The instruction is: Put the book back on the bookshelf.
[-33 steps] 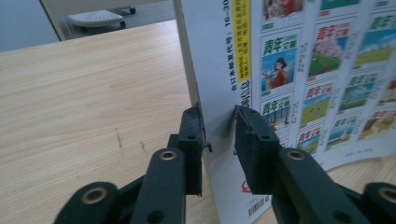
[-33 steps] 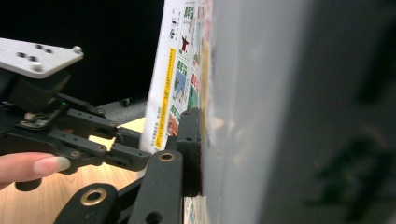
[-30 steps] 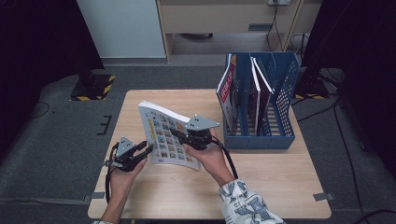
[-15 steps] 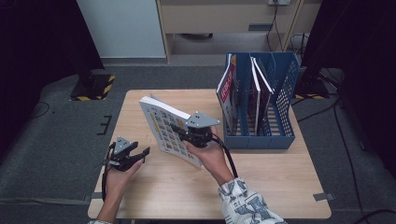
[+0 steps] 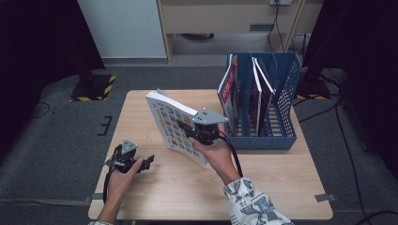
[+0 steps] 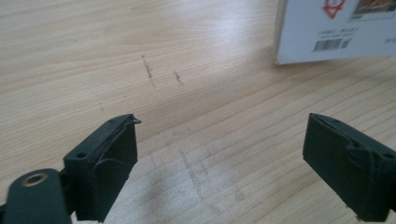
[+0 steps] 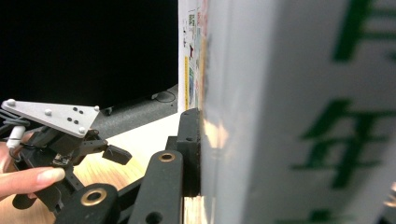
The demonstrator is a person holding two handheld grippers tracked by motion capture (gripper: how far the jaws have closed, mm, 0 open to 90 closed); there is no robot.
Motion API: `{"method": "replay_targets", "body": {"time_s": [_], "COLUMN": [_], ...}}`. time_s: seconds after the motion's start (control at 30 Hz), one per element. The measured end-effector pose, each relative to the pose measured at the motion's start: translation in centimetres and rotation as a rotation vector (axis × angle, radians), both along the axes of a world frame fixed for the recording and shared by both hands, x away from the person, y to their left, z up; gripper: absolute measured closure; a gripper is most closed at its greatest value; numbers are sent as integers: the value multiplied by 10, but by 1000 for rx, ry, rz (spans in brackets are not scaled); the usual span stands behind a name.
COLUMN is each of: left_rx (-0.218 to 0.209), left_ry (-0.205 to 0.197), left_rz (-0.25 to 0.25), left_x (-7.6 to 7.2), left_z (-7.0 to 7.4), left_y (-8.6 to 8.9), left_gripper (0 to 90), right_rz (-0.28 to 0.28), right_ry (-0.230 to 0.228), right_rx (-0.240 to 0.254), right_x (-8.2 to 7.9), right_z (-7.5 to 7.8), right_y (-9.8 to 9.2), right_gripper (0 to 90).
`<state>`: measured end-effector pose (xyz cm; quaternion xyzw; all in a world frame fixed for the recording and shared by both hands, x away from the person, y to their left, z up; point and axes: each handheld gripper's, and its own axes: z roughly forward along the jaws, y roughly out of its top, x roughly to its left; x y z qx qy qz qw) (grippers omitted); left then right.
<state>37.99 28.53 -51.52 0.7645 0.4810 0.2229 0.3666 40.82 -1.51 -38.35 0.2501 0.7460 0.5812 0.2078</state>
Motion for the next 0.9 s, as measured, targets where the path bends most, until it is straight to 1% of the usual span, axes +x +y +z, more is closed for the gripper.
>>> {"method": "replay_targets", "body": {"time_s": [0.13, 0.17, 0.23, 0.33, 0.4, 0.5, 0.73, 0.9], "left_rx": [7, 8, 18, 33, 33, 47, 59, 61], "left_ry": [23, 40, 54, 62, 67, 83, 91, 85], "left_rz": [7, 10, 12, 18, 25, 37, 47, 50], "left_x": [2, 3, 4, 4, 4, 5, 7, 6], "left_z": [-5, -8, -11, -13, -13, -16, -20, -21], "left_y": [-2, -2, -3, -3, -2, -2, -3, -2], "left_gripper": [73, 71, 67, 66, 66, 64, 62, 51], "right_rz": [-7, -10, -13, -19, -20, -23, -24, -35], "right_ry": [1, 1, 2, 1, -1, 0, 3, -1], "right_rx": [2, 2, 9, 11, 11, 8, 7, 7], "right_x": [-1, -1, -1, -2, -3, -6, -10, -14], "right_z": [3, 3, 5, 8, 9, 10, 10, 11], "right_y": [-6, -7, -10, -15, -17, -21, -31, -38], "right_gripper": [740, 740, 740, 740, 739, 739, 740, 739]}}
